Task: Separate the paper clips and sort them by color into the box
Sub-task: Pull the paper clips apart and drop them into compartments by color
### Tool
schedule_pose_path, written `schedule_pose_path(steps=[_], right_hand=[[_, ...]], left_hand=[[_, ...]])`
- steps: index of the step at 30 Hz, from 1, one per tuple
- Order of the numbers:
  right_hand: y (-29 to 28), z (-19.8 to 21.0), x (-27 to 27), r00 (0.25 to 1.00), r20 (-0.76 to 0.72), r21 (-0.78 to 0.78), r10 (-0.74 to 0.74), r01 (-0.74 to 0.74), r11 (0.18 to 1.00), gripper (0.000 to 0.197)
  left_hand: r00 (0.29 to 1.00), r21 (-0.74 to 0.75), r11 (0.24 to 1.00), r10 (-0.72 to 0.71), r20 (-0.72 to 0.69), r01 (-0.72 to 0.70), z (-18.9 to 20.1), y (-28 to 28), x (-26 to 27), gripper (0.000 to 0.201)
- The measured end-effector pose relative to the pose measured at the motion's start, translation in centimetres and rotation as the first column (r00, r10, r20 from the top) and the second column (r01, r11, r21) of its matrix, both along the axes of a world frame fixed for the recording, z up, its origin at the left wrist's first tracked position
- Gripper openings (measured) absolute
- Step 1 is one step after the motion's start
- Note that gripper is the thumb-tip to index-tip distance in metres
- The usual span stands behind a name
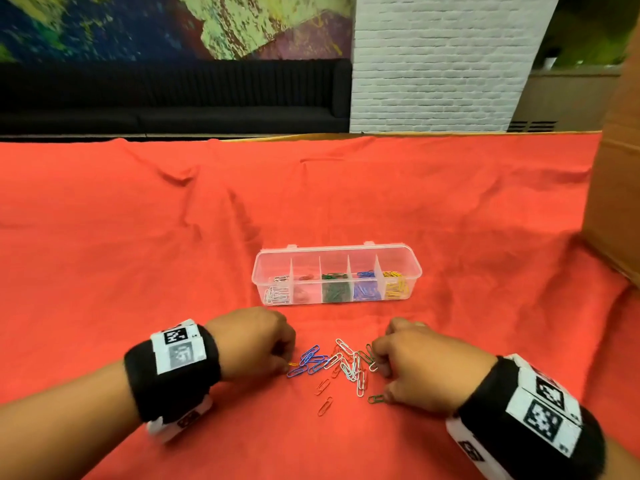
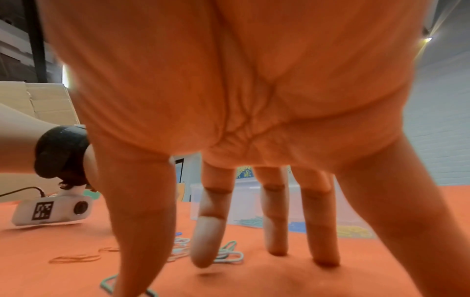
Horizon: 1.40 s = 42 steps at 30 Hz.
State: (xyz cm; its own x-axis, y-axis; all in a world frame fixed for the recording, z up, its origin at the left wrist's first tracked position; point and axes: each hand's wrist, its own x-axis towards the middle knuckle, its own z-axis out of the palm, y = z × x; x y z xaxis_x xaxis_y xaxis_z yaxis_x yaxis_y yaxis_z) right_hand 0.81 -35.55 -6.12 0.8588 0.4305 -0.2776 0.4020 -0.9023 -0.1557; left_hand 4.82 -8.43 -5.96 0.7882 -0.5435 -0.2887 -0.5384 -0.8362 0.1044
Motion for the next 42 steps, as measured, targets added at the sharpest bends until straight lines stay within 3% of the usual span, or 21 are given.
schedule_pose_path(steps=[4,9,12,17,20,22,25,27,29,33,35,37,42], right_hand=[[0.2,0.0,-0.1,1.0,-0.007,0.053,0.023,-0.022,0.998,0.029],[0.9,0.1,-0.1,0.995,0.012,0.036,0.095,-0.096,0.995,0.025],[1.0,0.1,-0.1,0.993,-0.047,0.093,0.106,-0.101,0.991,0.015],[1.0,0.2,-0.3,0.991,-0.05,0.137,0.125,-0.118,0.984,0.01],[-0.5,1.1,0.3,0.999,0.001,0.26,0.04,-0.039,0.965,0.008],[-2.1,1.8,1.2,0.993,-0.097,0.459,-0.062,0.1,0.883,0.005],[-4.1,2.4,2.5,0.928,-0.349,0.712,-0.128,0.352,0.608,0.022],[-4.9,2.8,3.4,0.886,-0.425,0.771,-0.184,0.461,0.439,0.019],[-5.4,3.1,4.2,0.838,-0.508,0.783,-0.197,0.545,0.299,0.014],[-5.4,3.6,5.5,0.762,-0.635,0.746,-0.127,0.648,0.153,0.015],[-5.3,3.7,6.0,0.739,-0.667,0.728,-0.094,0.673,0.131,0.019],[-4.8,3.9,6.6,0.736,-0.671,0.722,-0.089,0.676,0.148,0.019],[-1.3,4.3,8.5,0.845,-0.494,0.785,-0.204,0.534,0.314,0.018]], left_hand=[[0.999,0.051,0.999,-0.007,0.035,0.005,1.2,-0.1,1.0,0.012],[0.992,-0.239,0.971,0.042,0.119,-0.012,4.9,-6.1,4.7,0.012],[0.994,-0.4,0.914,0.091,0.052,-0.063,5.5,-10.4,7.6,0.013],[0.98,-0.506,0.84,0.193,-0.056,-0.195,5.6,-13.2,10.0,0.027],[0.985,-0.528,0.837,0.17,-0.003,-0.146,5.4,-11.9,9.1,0.017],[0.993,-0.466,0.884,0.088,0.083,-0.039,5.1,-10.3,7.3,0.009],[0.998,-0.226,0.972,-0.054,0.033,0.06,4.0,-7.5,3.8,0.017],[0.996,-0.057,0.995,-0.081,-0.034,0.079,2.9,-5.7,2.1,0.034],[0.996,0.027,0.996,-0.084,-0.016,0.084,1.7,-4.3,1.0,0.054],[1.0,-0.015,0.999,-0.031,-0.001,0.031,0.1,-2.8,-0.3,0.1],[0.999,-0.031,0.999,-0.04,0.013,0.041,-0.1,-2.6,-0.7,0.096],[0.998,-0.046,0.997,-0.057,0.018,0.058,-0.2,-2.5,-1.0,0.079],[0.995,-0.031,0.999,-0.027,0.101,0.031,-0.9,-3.1,-1.2,0.044]])
